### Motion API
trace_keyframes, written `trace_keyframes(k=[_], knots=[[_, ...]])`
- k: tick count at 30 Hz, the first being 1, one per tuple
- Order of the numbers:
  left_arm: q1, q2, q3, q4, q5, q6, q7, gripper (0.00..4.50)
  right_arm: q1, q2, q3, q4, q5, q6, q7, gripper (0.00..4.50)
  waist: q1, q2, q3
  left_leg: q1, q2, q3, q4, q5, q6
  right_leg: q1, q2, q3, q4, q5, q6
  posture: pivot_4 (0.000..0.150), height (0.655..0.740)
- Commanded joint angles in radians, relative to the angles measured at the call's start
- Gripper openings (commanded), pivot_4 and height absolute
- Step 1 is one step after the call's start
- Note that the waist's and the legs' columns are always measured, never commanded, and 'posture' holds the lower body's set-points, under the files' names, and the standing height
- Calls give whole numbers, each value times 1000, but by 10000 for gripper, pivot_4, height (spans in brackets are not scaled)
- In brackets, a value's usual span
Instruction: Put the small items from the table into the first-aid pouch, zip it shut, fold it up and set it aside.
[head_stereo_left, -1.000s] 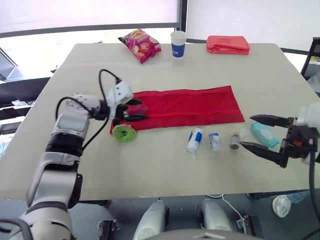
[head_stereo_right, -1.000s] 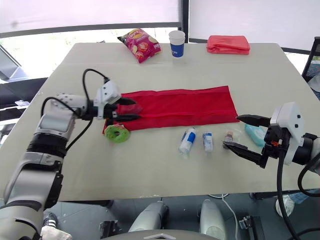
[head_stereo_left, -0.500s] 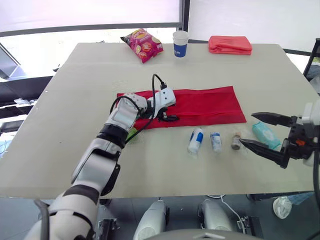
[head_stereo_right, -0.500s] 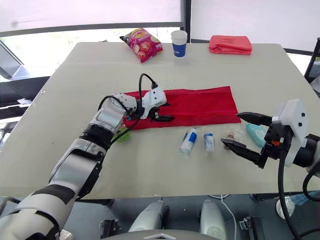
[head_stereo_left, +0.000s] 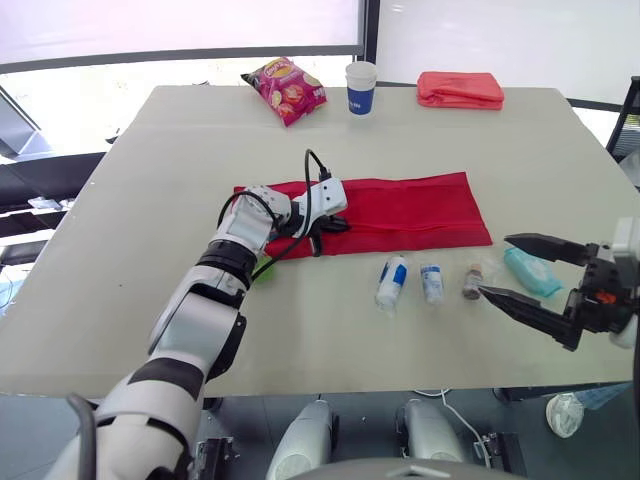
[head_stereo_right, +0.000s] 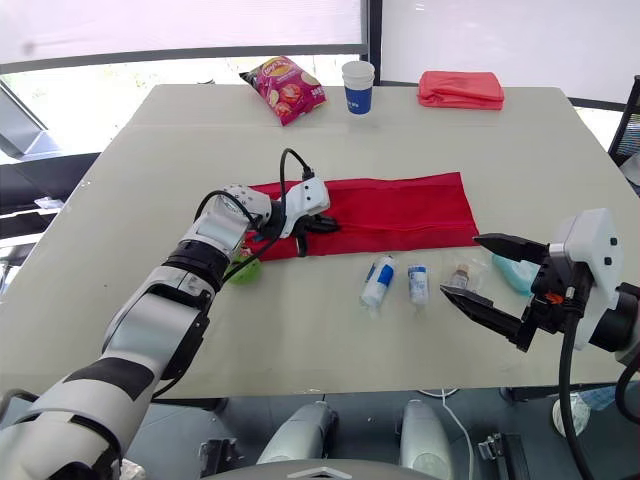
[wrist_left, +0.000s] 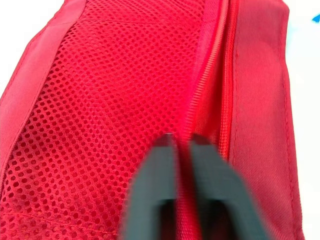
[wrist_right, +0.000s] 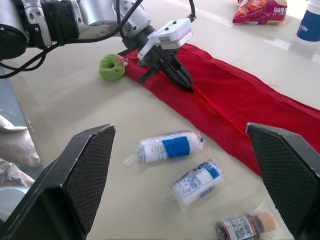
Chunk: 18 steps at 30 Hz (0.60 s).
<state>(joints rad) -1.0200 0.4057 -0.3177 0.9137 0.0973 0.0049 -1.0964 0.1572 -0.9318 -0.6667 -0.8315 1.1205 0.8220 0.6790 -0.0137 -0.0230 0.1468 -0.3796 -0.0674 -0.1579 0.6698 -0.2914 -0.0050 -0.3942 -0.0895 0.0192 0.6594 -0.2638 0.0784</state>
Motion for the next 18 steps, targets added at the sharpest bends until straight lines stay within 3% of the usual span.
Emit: trace_keyframes(k=[1, 6, 10, 13, 18], knots=[[-3, 20, 42, -76, -52, 60, -96, 658, 16, -19, -84, -28, 66, -20, 13, 45000, 0, 0, 0, 0, 0, 0, 0, 0, 0, 0, 0, 0, 0, 0, 0, 1500, 7400], [72, 58, 71, -284, -116, 220, -171, 658, 22, -32, -68, -36, 100, -16, -32, 45000, -4, 0, 0, 0, 1, 0, 0, 0, 0, 0, 0, 0, 0, 0, 0, 1500, 7400], [121, 65, 92, -393, -129, 295, -123, 658, -22, 12, 189, -59, 100, 55, -286, 45000, -4, -1, 0, 0, 1, -1, 0, 0, 0, 0, 0, 0, 0, 0, 0, 1500, 7400], [143, 55, 93, -428, -112, 299, -78, 658, -111, 146, 450, -49, 38, 137, -564, 45000, -3, -1, -1, 0, 1, -4, 0, 0, 0, 0, 0, 0, 1, 0, 0, 1500, 7400], [161, 49, 84, -470, -104, 308, -43, 658, -227, 309, 629, -13, 131, 223, -855, 45000, 0, -1, -1, 0, 1, -5, 0, 0, 0, -2, -1, 2, 1, 0, 0, 1500, 7400]])
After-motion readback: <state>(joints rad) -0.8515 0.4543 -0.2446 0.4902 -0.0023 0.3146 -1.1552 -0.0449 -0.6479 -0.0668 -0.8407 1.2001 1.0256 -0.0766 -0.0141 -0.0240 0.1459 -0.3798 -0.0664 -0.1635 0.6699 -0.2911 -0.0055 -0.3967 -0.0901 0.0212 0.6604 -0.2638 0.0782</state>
